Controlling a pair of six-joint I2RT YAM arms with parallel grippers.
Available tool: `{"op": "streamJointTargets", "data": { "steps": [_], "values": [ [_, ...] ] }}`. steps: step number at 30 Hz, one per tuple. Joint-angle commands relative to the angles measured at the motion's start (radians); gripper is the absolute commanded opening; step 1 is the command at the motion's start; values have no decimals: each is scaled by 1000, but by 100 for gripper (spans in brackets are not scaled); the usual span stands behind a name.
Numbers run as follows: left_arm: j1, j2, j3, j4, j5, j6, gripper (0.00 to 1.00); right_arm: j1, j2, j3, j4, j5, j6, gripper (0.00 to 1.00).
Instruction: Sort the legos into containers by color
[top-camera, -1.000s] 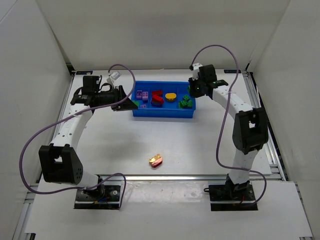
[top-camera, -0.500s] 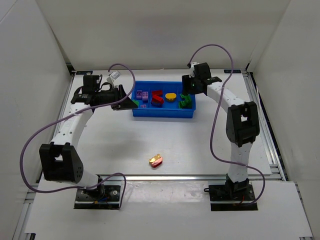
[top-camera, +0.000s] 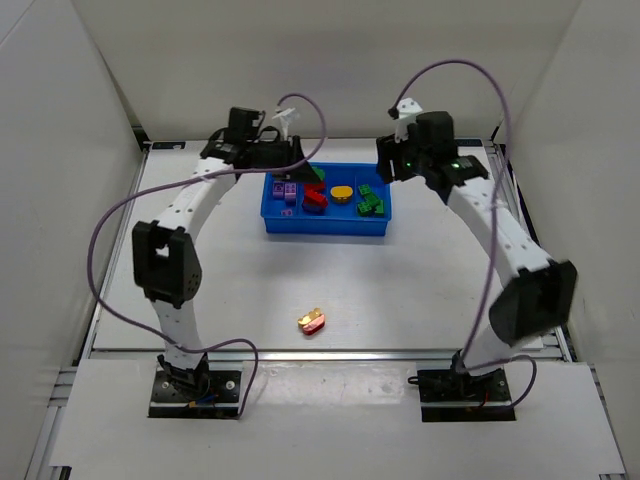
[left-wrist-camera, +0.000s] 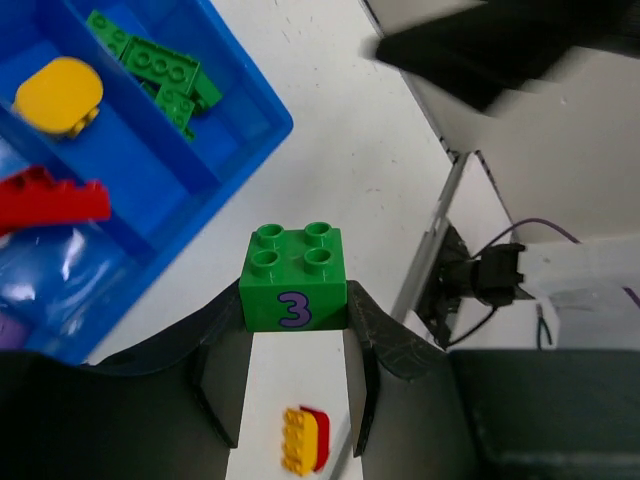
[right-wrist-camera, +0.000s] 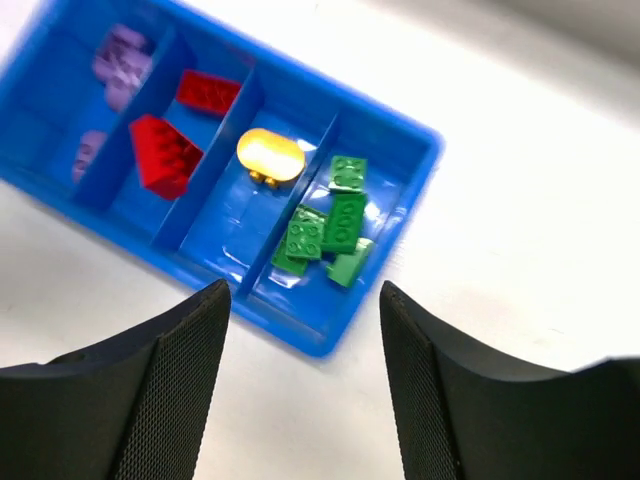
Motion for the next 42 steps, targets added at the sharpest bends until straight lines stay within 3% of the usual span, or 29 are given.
{"op": "streamJointTargets", "data": {
  "steps": [1,9,19,23,26,27,31,36,42],
  "values": [
    [-93,103,110,-6,-70,24,28,-13,-176,-53,-72,63,-115,66],
    [-234,380,366,8,-297,65,31,-145,-382,-103,-272,114,-112,66],
    [-267,642,686,48,-350,102,36,-306,-497,-153,-370,23,-93,65],
    [-268,701,740,63,-368,102,47,-332,-500,-155,-375,19,-92,65],
    [-271,740,775,82,-379,103,64,-332,-497,-152,-375,10,-98,65],
    [-271,743,785,85,-377,105,71,-332,-494,-152,-373,8,-98,65],
    [-279,754,814,91,-371,111,82,-332,-488,-159,-367,-14,-104,65],
    [-276,692,823,90,-365,85,82,-329,-489,-185,-364,-160,-168,63],
    [-199,461,743,88,-333,-50,79,-200,-522,-305,-431,-417,-510,65]
  ]
}}
